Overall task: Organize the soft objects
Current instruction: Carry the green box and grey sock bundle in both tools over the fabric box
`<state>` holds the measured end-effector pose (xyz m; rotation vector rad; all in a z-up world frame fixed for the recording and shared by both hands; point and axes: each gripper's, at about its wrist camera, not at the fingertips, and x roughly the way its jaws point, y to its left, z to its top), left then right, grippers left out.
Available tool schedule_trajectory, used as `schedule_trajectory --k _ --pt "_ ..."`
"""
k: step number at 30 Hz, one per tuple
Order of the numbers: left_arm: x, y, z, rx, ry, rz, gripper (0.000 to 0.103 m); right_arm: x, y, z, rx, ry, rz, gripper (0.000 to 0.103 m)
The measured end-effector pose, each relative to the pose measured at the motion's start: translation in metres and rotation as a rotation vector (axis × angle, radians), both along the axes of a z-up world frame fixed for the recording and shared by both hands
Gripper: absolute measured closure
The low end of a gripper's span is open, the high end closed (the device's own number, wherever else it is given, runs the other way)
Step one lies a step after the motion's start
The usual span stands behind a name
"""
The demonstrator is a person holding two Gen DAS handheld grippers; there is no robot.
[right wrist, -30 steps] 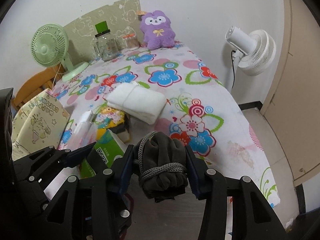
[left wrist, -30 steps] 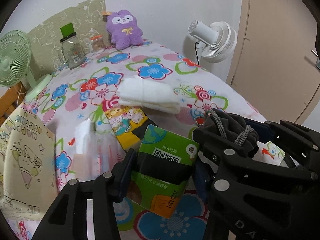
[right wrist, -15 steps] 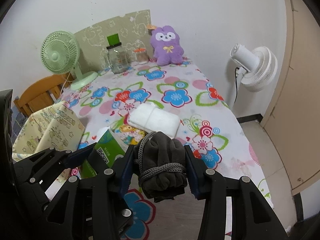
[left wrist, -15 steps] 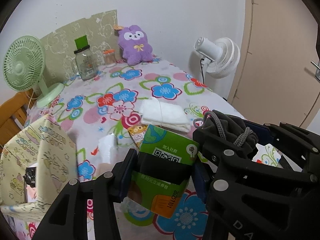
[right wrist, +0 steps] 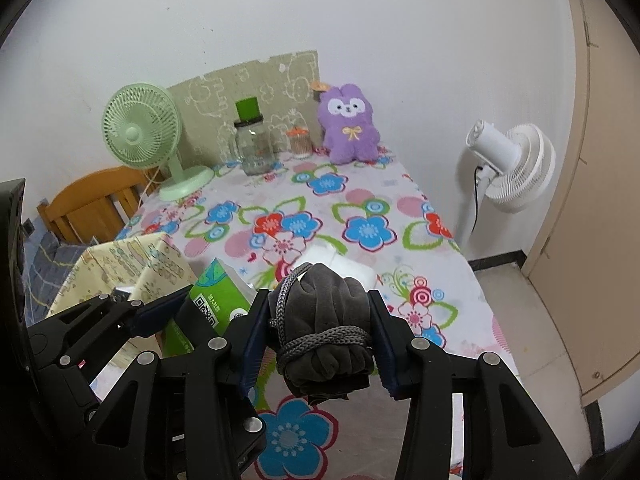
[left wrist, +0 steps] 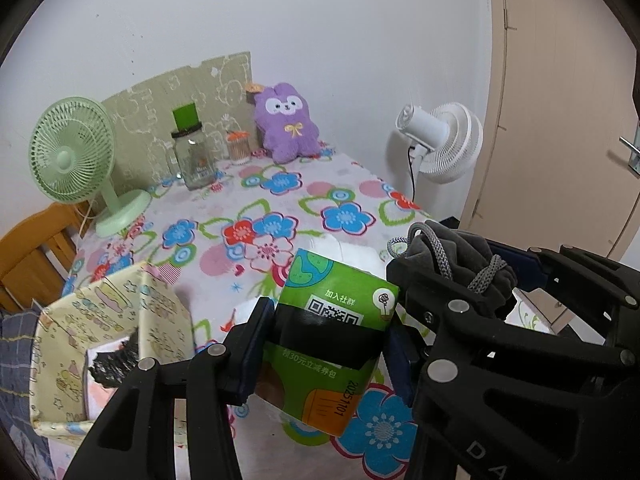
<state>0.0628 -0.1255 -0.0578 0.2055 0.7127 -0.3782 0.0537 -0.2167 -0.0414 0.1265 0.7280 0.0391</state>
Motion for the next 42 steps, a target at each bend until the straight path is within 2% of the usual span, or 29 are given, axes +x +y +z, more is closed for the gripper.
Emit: schedule_trajectory --k 17,42 --pt "-0.004 0.034 0.033 -0.015 -0.057 0.046 0.05 0.0 0.032 0.037 -0.019 -0.058 0.044 0.053" --pt "0.011 0.105 0.044 -0.024 -0.079 0.199 0.05 0.028 0.104 0.051 -0.02 -0.081 0.187 0.053"
